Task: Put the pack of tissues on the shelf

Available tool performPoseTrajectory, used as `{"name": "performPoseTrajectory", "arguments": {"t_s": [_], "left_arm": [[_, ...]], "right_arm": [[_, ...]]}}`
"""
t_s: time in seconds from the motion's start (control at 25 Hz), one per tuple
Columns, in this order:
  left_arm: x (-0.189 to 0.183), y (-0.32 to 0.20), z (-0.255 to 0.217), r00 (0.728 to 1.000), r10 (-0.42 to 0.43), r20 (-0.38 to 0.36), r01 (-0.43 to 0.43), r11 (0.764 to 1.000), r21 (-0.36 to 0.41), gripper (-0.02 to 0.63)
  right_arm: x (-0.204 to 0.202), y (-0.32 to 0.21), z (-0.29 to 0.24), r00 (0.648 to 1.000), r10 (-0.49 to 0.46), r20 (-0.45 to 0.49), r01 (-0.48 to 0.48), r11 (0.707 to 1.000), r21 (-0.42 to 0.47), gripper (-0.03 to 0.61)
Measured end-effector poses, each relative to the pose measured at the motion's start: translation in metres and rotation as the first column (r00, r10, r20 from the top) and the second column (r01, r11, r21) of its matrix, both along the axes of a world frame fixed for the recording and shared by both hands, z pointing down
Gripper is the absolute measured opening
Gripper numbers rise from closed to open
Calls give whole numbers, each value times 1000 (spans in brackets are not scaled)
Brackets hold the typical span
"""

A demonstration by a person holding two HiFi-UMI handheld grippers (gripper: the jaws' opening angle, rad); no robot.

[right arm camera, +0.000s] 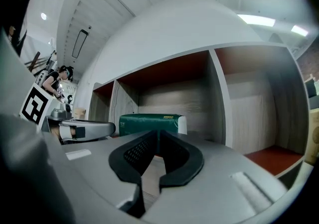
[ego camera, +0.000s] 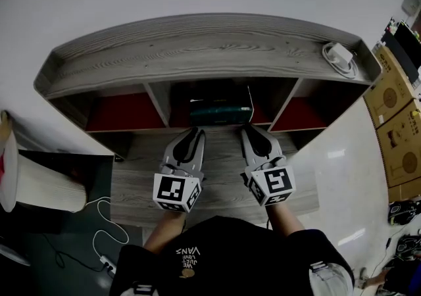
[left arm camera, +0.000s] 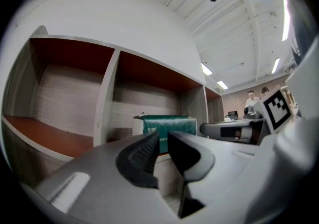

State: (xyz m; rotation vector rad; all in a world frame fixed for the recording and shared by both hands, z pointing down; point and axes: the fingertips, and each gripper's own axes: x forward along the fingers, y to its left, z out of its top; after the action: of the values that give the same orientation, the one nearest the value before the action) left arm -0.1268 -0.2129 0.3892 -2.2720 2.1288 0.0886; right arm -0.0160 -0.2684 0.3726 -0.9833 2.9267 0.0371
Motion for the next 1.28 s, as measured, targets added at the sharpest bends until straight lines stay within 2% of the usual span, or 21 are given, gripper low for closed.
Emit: {"name": "performPoseTrajectory", "arguments": {"t_s": [0.16,0.48,1.28], "left_arm": [[-2,-1,1,1000,-4,3,4,1000,-7,52],[-4,-12,4,1000,10,13,-10,999,-33,51],[-18,-50,6,1000,23,19,-21,997,-77,52]], "right_arm": [[-3,-1,2,1000,6,-14,-6,1000,-9,5],[-14,-5,12,998,-4,-65,1,999,-47,5],[-32,-40,9,994,12,-108,-17,999,-44,5]]}}
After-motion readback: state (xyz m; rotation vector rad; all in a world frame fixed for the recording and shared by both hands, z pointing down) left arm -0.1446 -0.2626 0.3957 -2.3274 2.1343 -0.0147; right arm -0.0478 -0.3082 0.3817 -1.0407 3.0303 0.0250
